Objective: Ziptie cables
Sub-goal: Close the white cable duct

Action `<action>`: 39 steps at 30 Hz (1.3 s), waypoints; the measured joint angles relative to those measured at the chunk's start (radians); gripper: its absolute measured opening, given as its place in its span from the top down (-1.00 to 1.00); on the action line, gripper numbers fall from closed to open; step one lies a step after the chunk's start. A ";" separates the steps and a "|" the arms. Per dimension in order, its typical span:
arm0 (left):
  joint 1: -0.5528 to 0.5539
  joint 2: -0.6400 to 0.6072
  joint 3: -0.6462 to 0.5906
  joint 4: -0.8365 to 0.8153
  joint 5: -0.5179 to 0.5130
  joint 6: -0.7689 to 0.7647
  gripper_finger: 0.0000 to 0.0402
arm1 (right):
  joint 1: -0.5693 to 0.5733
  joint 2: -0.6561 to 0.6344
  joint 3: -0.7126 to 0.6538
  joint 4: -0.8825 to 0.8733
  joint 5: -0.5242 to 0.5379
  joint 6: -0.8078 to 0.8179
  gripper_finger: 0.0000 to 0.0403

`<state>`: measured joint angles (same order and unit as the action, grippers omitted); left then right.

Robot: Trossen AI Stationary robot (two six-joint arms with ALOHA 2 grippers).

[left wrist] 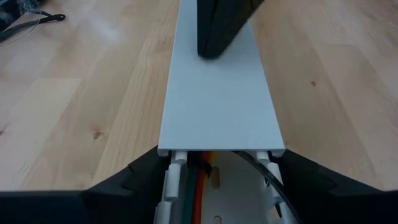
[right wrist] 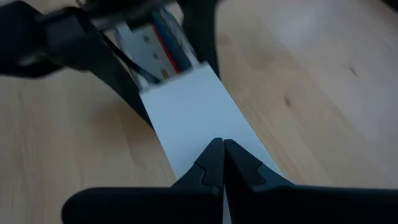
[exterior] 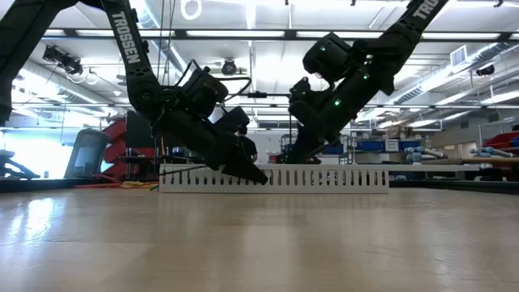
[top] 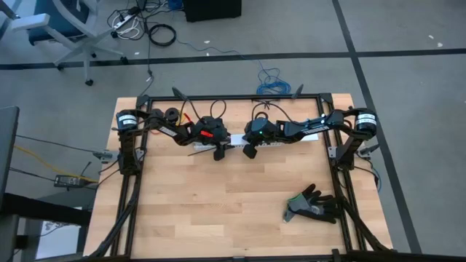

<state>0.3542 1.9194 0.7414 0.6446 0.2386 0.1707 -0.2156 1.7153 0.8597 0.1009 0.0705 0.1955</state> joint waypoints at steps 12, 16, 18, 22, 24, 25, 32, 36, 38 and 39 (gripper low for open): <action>-0.001 0.000 0.002 -0.013 -0.013 0.005 -0.38 | 0.003 -0.020 -0.004 0.047 -0.005 -0.042 1.00; -0.001 -0.011 -0.001 -0.021 0.001 0.005 -0.49 | 0.003 -0.018 -0.004 0.037 -0.007 -0.040 1.00; -0.001 -0.029 -0.002 -0.033 0.000 0.006 -0.51 | 0.003 -0.018 -0.004 0.036 -0.007 -0.040 1.00; 0.004 -0.076 -0.001 -0.052 -0.002 0.023 -0.52 | 0.003 -0.018 -0.003 0.033 -0.007 -0.040 1.00; 0.009 -0.100 -0.013 -0.075 -0.004 0.029 -0.52 | 0.002 -0.018 -0.003 0.031 -0.007 -0.040 1.00; 0.012 -0.113 -0.018 -0.081 -0.003 0.032 -0.52 | 0.002 -0.018 -0.003 0.029 -0.007 -0.041 1.00; 0.025 -0.206 -0.130 -0.035 -0.008 0.034 -0.52 | 0.002 -0.019 -0.003 0.021 -0.007 -0.041 1.00; 0.025 -0.210 -0.200 0.048 -0.007 0.021 -0.52 | 0.002 -0.019 -0.003 0.019 -0.006 -0.041 1.00; 0.025 -0.199 -0.217 0.075 -0.008 0.020 -0.52 | 0.002 -0.019 -0.003 0.019 -0.007 -0.040 1.00; 0.025 -0.197 -0.225 0.087 -0.008 0.020 -0.52 | 0.002 -0.019 -0.003 0.018 -0.006 -0.040 1.00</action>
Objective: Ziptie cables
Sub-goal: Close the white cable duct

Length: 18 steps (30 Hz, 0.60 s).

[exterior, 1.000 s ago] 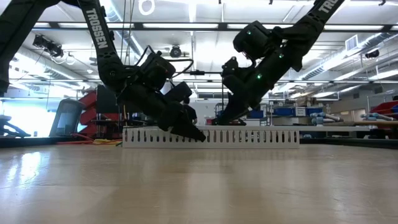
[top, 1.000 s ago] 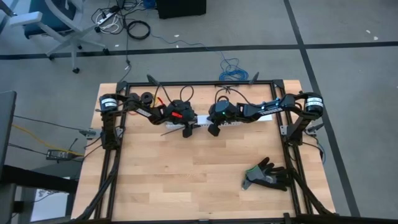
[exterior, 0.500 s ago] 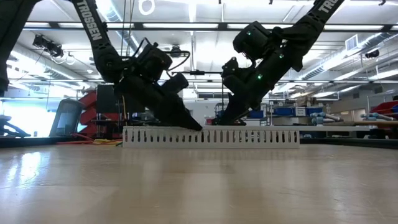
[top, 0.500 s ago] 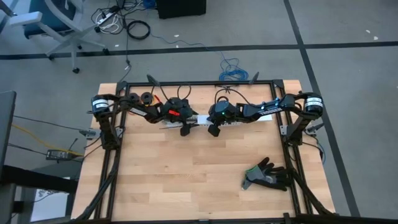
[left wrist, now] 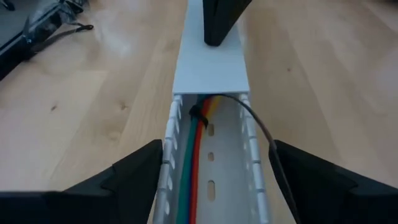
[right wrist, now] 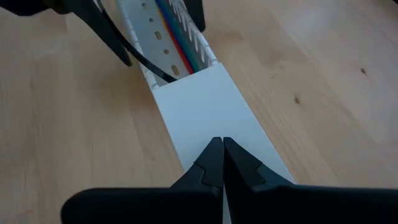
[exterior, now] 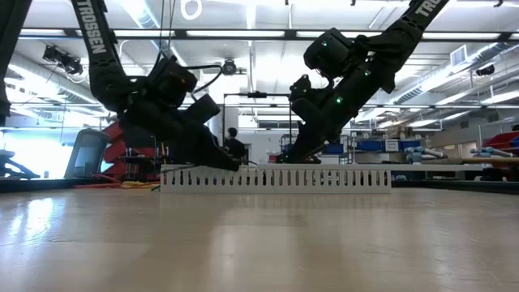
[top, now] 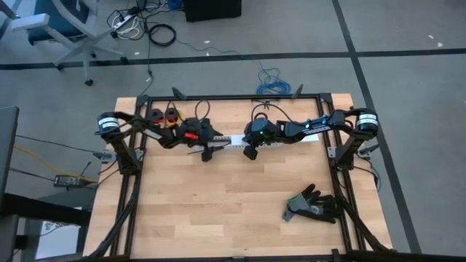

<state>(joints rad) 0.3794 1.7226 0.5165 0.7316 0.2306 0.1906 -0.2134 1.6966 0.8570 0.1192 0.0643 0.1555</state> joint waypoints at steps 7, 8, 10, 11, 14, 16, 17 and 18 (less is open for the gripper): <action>0.000 0.033 0.001 0.024 -0.035 0.018 -0.52 | 0.000 0.000 0.000 0.005 -0.008 0.001 1.00; 0.001 0.040 0.006 0.032 -0.035 0.018 -0.52 | 0.000 0.000 0.000 0.006 -0.008 0.001 1.00; 0.001 0.063 0.008 0.041 -0.035 0.015 -0.52 | 0.000 0.000 0.000 0.006 -0.008 0.001 1.00; 0.001 0.076 0.014 0.043 -0.035 0.010 -0.52 | 0.000 0.000 0.000 0.006 -0.008 0.002 1.00; 0.001 0.099 0.030 0.048 -0.033 -0.004 -0.51 | 0.000 0.000 0.000 0.006 -0.008 0.002 1.00; 0.001 0.107 0.038 0.048 -0.031 -0.007 -0.48 | 0.000 0.000 0.000 0.006 -0.008 0.002 1.00; 0.001 0.109 0.041 0.048 -0.029 -0.007 -0.46 | 0.001 0.000 0.000 0.006 -0.008 0.002 1.00; 0.000 0.109 0.042 0.047 -0.029 -0.007 -0.42 | 0.001 0.000 0.000 0.006 -0.009 0.002 1.00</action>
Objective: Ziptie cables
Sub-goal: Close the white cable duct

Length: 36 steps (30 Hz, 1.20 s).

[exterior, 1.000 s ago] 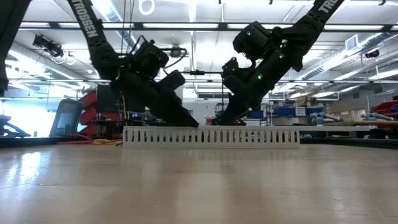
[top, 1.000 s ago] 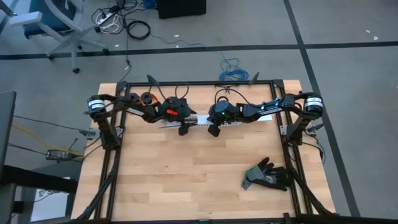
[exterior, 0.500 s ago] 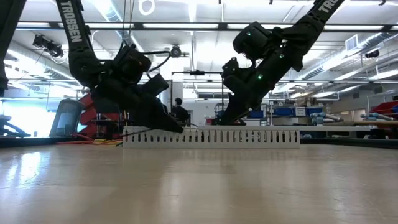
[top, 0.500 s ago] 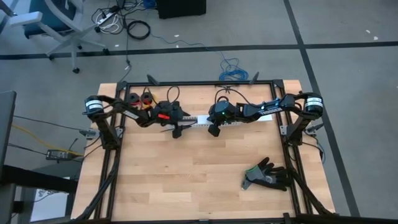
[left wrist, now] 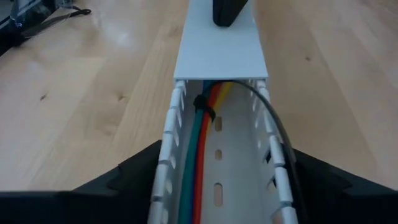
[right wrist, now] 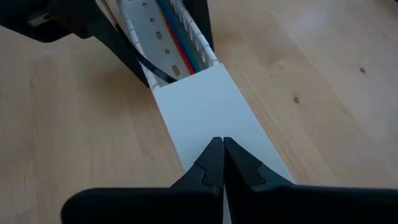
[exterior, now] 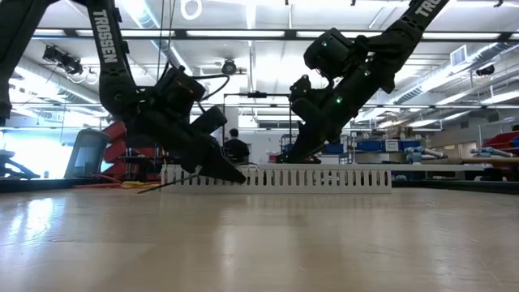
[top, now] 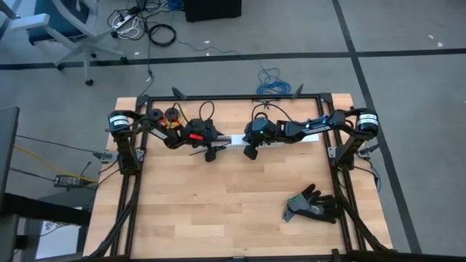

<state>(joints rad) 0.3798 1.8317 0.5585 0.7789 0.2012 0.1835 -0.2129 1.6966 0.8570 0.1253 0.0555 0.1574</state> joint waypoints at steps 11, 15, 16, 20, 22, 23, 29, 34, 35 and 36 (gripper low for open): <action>0.000 0.000 0.002 -0.001 -0.002 0.001 -0.08 | 0.000 0.000 0.000 0.006 0.001 -0.002 1.00; 0.000 0.000 0.004 -0.005 -0.007 0.001 -0.09 | 0.016 -0.025 -0.002 0.025 0.020 -0.046 1.00; 0.001 0.000 0.004 -0.007 -0.008 0.001 -0.09 | 0.023 -0.049 -0.002 0.017 0.047 -0.053 1.00; 0.001 0.000 0.004 -0.008 -0.010 0.001 -0.09 | 0.048 -0.170 -0.001 -0.090 0.149 -0.055 1.00; 0.001 0.000 0.004 -0.009 -0.010 0.001 -0.09 | 0.056 -0.233 -0.001 -0.204 0.197 -0.013 1.00; 0.001 0.000 0.004 -0.009 -0.010 0.002 -0.09 | 0.060 -0.264 -0.001 -0.266 0.220 0.019 1.00; 0.001 0.000 0.004 -0.009 -0.010 0.003 -0.09 | 0.051 -0.308 -0.032 -0.471 0.243 0.164 1.00; 0.001 0.000 0.003 -0.006 -0.009 -0.002 -0.09 | 0.027 -0.214 -0.071 -0.310 0.138 0.175 1.00; 0.001 0.000 0.003 -0.006 -0.009 -0.002 -0.09 | 0.019 -0.180 -0.070 -0.243 0.102 0.160 1.00; 0.001 0.000 0.003 -0.006 -0.009 -0.002 -0.09 | 0.013 -0.144 -0.065 -0.179 0.062 0.147 1.00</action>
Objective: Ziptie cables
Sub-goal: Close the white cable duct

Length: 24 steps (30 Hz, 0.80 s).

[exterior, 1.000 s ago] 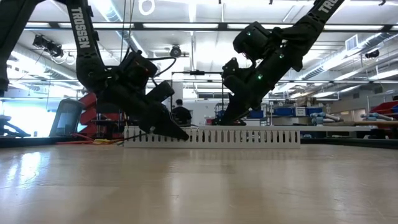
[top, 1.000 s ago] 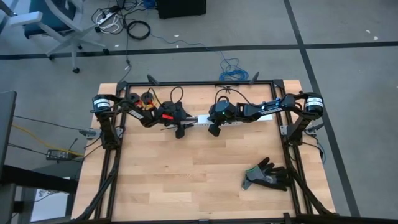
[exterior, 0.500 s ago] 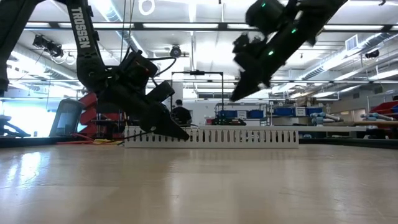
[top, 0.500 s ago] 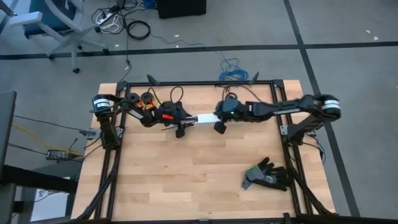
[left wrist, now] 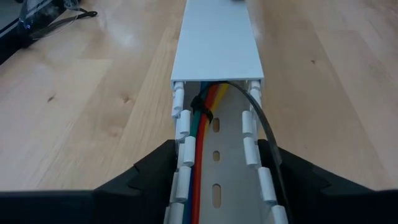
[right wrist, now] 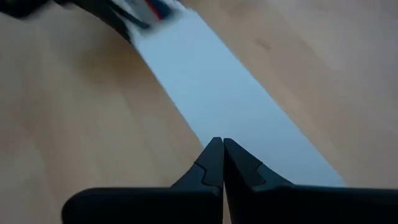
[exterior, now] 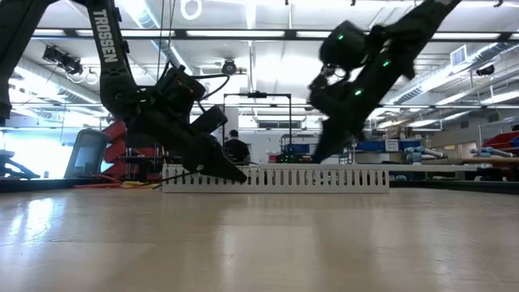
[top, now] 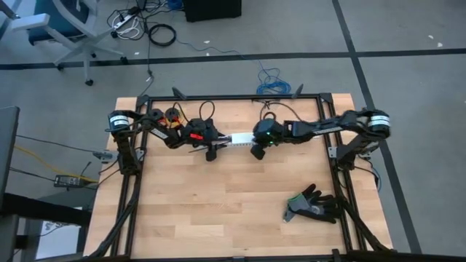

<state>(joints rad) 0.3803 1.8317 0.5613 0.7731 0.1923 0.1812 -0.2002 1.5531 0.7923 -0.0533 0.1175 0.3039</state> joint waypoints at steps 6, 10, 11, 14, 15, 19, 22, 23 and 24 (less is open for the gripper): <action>-0.001 0.000 -0.002 0.000 0.002 -0.003 -0.09 | -0.025 0.205 0.076 0.265 -0.109 -0.075 1.00; -0.001 0.000 -0.002 0.000 0.002 -0.004 -0.09 | -0.024 0.246 0.094 0.398 -0.114 -0.157 1.00; -0.001 0.000 -0.001 0.002 0.000 -0.004 -0.09 | -0.022 0.247 0.094 0.424 -0.114 -0.171 1.00; -0.002 0.001 -0.001 0.002 0.000 -0.003 -0.09 | -0.019 0.225 0.096 0.474 -0.114 -0.197 1.00; -0.002 0.001 -0.001 0.002 0.000 -0.004 -0.09 | -0.018 0.220 0.096 0.477 -0.115 -0.200 1.00; -0.002 0.001 -0.001 0.002 0.001 -0.004 -0.17 | -0.019 0.221 0.096 0.464 -0.134 -0.195 1.00; -0.002 0.002 -0.001 0.001 0.001 -0.005 -0.32 | -0.019 0.221 0.096 0.443 -0.140 -0.192 1.00; -0.002 0.002 -0.001 0.002 0.002 -0.005 -0.37 | -0.018 0.221 0.096 0.442 -0.140 -0.192 1.00; -0.002 0.002 -0.001 0.006 0.003 -0.005 -0.42 | -0.017 0.221 0.096 0.447 -0.140 -0.192 1.00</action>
<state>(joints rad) 0.3779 1.8336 0.5602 0.7786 0.1951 0.1757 -0.2171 1.7744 0.8879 0.3941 -0.0227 0.1117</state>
